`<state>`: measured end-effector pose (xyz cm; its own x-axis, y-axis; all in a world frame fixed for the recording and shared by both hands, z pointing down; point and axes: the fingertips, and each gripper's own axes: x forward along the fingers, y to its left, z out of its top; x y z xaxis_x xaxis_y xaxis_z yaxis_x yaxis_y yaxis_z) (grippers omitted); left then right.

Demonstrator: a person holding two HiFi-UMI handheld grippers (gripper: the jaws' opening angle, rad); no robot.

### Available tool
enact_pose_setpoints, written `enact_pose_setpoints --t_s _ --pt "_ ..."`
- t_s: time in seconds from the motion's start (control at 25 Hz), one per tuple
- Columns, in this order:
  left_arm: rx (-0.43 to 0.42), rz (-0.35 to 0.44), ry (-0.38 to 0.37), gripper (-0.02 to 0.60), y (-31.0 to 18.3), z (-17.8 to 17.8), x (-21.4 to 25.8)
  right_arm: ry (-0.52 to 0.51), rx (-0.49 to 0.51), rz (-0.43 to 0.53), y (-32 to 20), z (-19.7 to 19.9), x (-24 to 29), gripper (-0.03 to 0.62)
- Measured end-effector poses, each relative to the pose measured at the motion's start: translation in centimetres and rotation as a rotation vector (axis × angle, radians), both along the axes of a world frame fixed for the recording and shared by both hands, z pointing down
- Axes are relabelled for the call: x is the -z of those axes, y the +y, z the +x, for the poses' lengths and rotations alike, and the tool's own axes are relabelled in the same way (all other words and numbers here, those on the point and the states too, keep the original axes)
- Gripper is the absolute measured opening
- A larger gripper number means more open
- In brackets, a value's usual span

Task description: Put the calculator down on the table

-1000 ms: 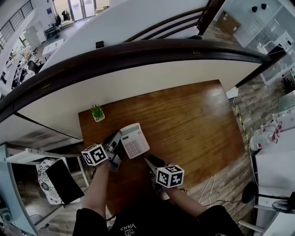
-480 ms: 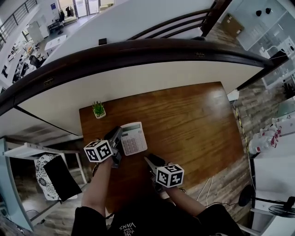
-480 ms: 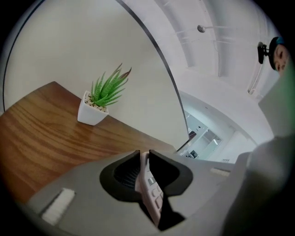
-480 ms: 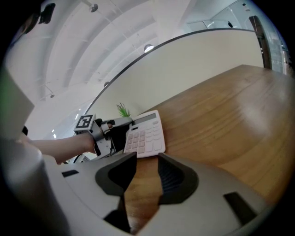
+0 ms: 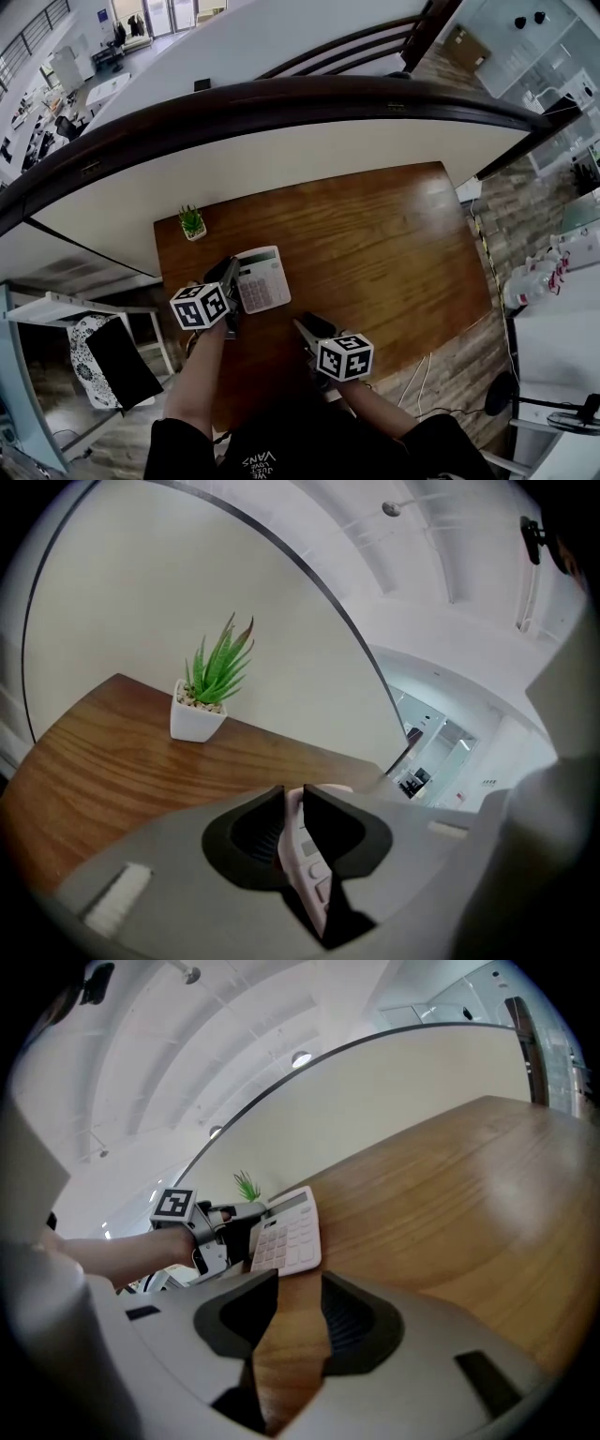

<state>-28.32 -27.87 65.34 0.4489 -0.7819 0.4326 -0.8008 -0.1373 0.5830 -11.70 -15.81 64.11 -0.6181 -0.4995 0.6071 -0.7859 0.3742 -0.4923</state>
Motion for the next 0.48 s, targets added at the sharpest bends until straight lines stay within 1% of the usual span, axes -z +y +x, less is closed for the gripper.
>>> enact_pose_setpoints --t_s 0.2,0.32,0.48 --pt "0.014 0.001 -0.043 0.060 0.1 -0.1 -0.1 0.008 0.003 0.007 0.4 0.5 0.2 0.153" --pt "0.023 0.000 -0.074 0.071 0.2 -0.4 -0.3 0.008 0.002 0.014 0.6 0.6 0.3 0.153" --pt "0.022 -0.019 -0.106 0.123 0.3 0.0 -0.6 0.009 -0.001 0.023 0.6 1.5 0.7 0.153"
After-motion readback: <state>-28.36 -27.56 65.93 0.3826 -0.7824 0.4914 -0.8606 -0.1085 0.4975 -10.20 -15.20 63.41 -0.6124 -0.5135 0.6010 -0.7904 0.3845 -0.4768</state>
